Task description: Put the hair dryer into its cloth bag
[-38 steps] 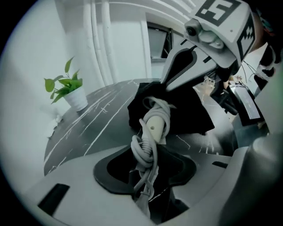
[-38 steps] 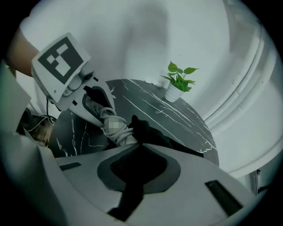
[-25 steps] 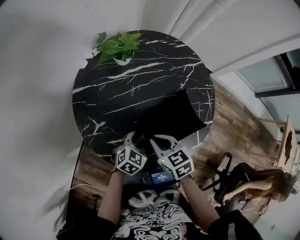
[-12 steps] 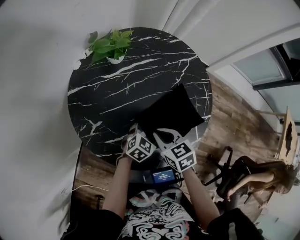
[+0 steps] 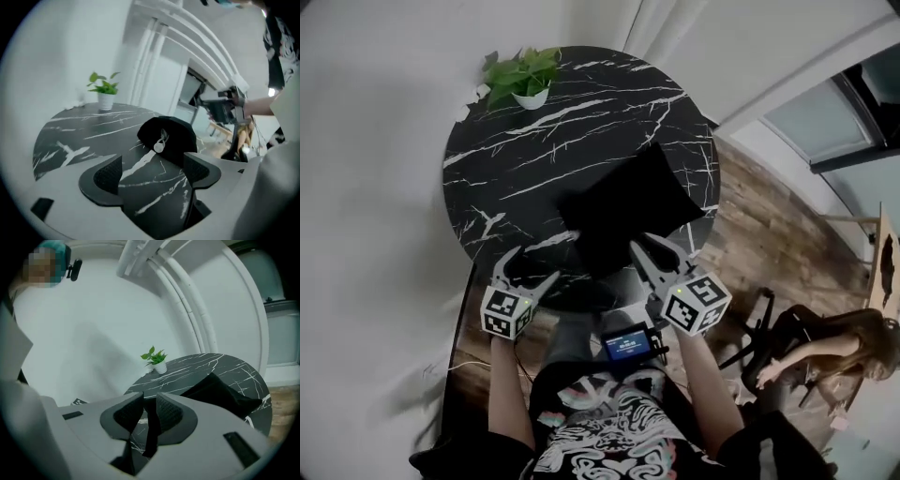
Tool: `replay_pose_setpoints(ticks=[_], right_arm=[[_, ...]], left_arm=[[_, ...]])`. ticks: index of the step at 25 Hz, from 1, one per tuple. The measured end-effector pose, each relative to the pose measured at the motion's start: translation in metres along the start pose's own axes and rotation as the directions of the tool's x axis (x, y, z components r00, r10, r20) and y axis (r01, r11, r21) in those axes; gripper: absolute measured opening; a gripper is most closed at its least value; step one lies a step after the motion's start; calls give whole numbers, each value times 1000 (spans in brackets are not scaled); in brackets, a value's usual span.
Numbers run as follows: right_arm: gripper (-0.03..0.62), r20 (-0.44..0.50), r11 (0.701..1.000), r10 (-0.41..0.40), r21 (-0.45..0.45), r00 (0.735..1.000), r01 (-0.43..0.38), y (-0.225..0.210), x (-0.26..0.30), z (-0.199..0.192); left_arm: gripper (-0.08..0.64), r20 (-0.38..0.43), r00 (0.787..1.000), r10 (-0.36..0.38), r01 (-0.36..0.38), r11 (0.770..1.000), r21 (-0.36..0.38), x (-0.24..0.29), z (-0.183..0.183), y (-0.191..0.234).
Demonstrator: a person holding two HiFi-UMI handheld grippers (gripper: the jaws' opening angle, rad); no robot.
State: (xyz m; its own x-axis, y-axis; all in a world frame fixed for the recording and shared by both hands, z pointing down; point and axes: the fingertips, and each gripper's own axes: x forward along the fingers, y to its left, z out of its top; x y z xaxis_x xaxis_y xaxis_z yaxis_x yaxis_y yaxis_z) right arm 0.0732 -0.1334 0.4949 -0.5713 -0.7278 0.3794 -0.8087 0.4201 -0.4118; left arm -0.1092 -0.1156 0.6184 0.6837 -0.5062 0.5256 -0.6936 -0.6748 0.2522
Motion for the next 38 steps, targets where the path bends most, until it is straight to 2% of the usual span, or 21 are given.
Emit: replay_pose_setpoints(ticks=[1,2,3,4,5,7,9,11,13,15,16,18,21,24,28,32,38], right_arm=[[66,17,999,27,19,1000,-27,2,-12,-2],[61,29,998,53,33,998,-54,4,-24,-5],[43,34,997,72,35,997,-73,8,-35,-10],[34,31,997,78,20,996,-79,12,-46,-16],[29,21,997,71,-11,997,-71,16,-59,-24],[26,14,996,36,-87,999,-34,22,-88,-34],[23,46,989,5,-145,999,2,31,-120,-36],[21,84,978,-20,-204,996,37,42,-149,-38],[21,111,959,-54,-270,992,83,47,-173,-37],[21,136,939,-90,-320,987,130,49,-194,-32],[20,146,930,-101,-337,984,145,51,-204,-29],[20,164,921,-111,-353,980,164,57,-220,-22],[18,195,913,-118,-364,974,183,61,-235,-10],[18,217,906,-125,-373,968,200,61,-245,-11],[18,215,906,-126,-373,969,200,63,-248,-19],[18,210,906,-123,-375,970,196,62,-246,-19],[18,205,903,-132,-379,970,203,62,-246,-15]], left_arm=[[411,51,998,33,-28,995,-94,-16,-2,0],[318,104,992,74,-56,984,-170,-31,-1,-2],[150,151,981,123,-88,972,-220,-45,2,-7],[57,182,968,174,-126,962,-244,-56,7,-15],[19,199,955,218,-168,956,-240,-63,13,-27],[15,235,927,292,-256,952,-170,-73,30,-65],[14,284,892,353,-339,936,-100,-86,48,-110],[13,319,866,386,-370,922,-111,-98,63,-151],[13,365,858,362,-333,932,-143,-106,83,-188],[12,395,861,320,-314,946,-81,-113,100,-222],[13,396,862,317,-329,944,-39,-118,104,-234],[13,399,851,342,-383,923,27,-130,110,-247],[12,457,805,379,-470,877,101,-145,124,-256],[13,473,803,362,-464,878,116,-143,122,-264],[14,472,806,357,-444,892,84,-145,114,-265],[14,477,798,369,-453,889,71,-147,115,-261],[14,469,798,379,-459,886,65,-152,112,-259]])
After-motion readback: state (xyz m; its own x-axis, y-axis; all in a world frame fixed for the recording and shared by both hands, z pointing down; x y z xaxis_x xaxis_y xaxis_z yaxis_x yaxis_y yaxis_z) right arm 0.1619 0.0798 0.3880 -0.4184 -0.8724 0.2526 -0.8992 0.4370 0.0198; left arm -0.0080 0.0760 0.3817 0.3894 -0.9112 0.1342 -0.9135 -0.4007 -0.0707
